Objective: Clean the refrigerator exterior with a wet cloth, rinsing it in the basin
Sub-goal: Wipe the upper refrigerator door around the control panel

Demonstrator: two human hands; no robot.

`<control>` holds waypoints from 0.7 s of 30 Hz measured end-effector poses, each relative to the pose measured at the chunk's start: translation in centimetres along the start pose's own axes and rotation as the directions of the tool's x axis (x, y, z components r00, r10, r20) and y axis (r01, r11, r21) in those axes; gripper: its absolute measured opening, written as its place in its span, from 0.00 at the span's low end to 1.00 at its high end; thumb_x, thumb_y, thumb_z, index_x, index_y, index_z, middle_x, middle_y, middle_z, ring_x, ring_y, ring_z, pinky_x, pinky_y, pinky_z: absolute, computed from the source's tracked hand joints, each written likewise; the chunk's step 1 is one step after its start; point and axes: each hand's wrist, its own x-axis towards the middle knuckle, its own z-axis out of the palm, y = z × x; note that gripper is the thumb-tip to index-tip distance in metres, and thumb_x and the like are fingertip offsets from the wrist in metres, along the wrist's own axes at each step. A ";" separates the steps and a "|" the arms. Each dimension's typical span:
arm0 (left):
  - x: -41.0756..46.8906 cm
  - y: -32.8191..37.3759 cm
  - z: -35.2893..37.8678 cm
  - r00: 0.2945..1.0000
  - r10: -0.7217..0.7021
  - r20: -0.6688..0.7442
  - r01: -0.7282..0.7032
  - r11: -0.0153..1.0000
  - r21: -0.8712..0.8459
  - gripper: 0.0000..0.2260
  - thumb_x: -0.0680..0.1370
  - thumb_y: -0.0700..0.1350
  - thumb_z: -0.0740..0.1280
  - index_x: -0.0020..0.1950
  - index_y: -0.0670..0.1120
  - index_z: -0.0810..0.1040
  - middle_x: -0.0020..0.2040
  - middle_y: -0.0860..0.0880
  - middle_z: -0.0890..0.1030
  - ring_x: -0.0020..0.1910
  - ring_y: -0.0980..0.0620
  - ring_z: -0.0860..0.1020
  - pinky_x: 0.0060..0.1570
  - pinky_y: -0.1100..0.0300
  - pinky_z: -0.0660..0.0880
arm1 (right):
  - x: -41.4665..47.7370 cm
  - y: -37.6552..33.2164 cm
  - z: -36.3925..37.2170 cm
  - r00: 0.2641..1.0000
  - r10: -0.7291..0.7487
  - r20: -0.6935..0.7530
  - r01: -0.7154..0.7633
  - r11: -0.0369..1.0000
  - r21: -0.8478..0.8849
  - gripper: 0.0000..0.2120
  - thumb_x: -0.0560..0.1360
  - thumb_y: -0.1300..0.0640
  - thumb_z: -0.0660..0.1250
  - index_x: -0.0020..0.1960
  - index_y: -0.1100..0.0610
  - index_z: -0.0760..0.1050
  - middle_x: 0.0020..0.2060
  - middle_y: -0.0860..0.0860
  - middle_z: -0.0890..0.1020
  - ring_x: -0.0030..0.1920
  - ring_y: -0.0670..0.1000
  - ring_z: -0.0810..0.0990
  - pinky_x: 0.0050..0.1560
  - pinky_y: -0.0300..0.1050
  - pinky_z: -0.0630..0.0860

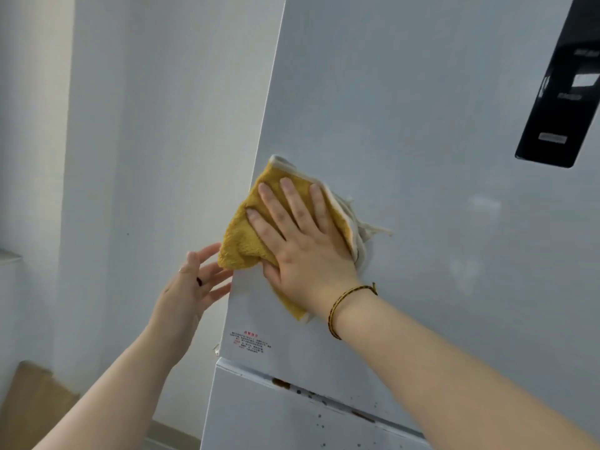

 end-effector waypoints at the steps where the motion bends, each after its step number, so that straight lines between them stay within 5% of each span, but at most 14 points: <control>1: 0.0 -0.1 -0.2 1.000 -0.007 0.007 0.007 1.000 0.028 0.16 0.81 0.50 0.46 0.49 0.51 0.73 0.37 0.53 0.83 0.40 0.58 0.80 0.40 0.65 0.76 | -1.4 -0.8 0.3 0.999 -0.034 0.022 0.034 0.999 0.020 0.28 0.69 0.48 0.52 0.65 0.57 0.72 0.67 0.57 0.71 0.68 0.58 0.58 0.70 0.57 0.39; 6: -0.9 -0.3 0.4 0.998 0.043 0.039 -0.048 0.989 0.142 0.15 0.80 0.54 0.49 0.50 0.51 0.73 0.48 0.53 0.78 0.46 0.61 0.79 0.41 0.70 0.76 | -9.1 -5.9 1.5 0.956 -0.225 0.187 0.218 0.974 0.060 0.26 0.69 0.50 0.57 0.66 0.54 0.70 0.67 0.52 0.71 0.69 0.56 0.59 0.72 0.56 0.40; 9: -1.9 -0.6 1.1 0.994 0.105 0.025 -0.108 0.963 0.245 0.15 0.74 0.59 0.53 0.53 0.54 0.72 0.51 0.58 0.76 0.51 0.63 0.76 0.52 0.65 0.73 | -10.4 -7.6 1.9 0.935 -0.241 0.261 0.233 0.970 0.063 0.26 0.68 0.52 0.55 0.65 0.52 0.72 0.68 0.50 0.71 0.69 0.55 0.58 0.72 0.56 0.37; 11: -2.5 -1.0 1.8 0.987 0.160 -0.009 -0.147 0.928 0.343 0.19 0.74 0.59 0.53 0.60 0.54 0.70 0.55 0.58 0.74 0.59 0.56 0.73 0.61 0.58 0.67 | -10.9 -7.6 1.8 0.935 -0.244 0.259 0.231 0.970 0.079 0.25 0.69 0.53 0.54 0.64 0.51 0.73 0.67 0.49 0.72 0.69 0.54 0.58 0.73 0.55 0.38; 14: -3.5 -1.6 3.5 0.982 0.175 -0.077 -0.119 0.876 0.467 0.18 0.81 0.48 0.53 0.71 0.49 0.62 0.62 0.56 0.67 0.67 0.56 0.64 0.59 0.71 0.58 | -13.2 -6.5 1.3 0.947 -0.235 0.218 0.220 0.971 0.092 0.24 0.70 0.55 0.52 0.65 0.53 0.72 0.67 0.50 0.71 0.70 0.55 0.58 0.73 0.54 0.38; 21: -3.9 -3.3 5.8 0.963 0.212 -0.169 -0.072 0.800 0.595 0.25 0.80 0.46 0.54 0.75 0.47 0.49 0.76 0.50 0.52 0.74 0.55 0.50 0.66 0.66 0.48 | -20.0 -2.1 -1.0 0.980 -0.131 0.149 0.130 0.991 0.019 0.20 0.78 0.56 0.47 0.69 0.53 0.59 0.74 0.54 0.53 0.75 0.55 0.39 0.74 0.54 0.38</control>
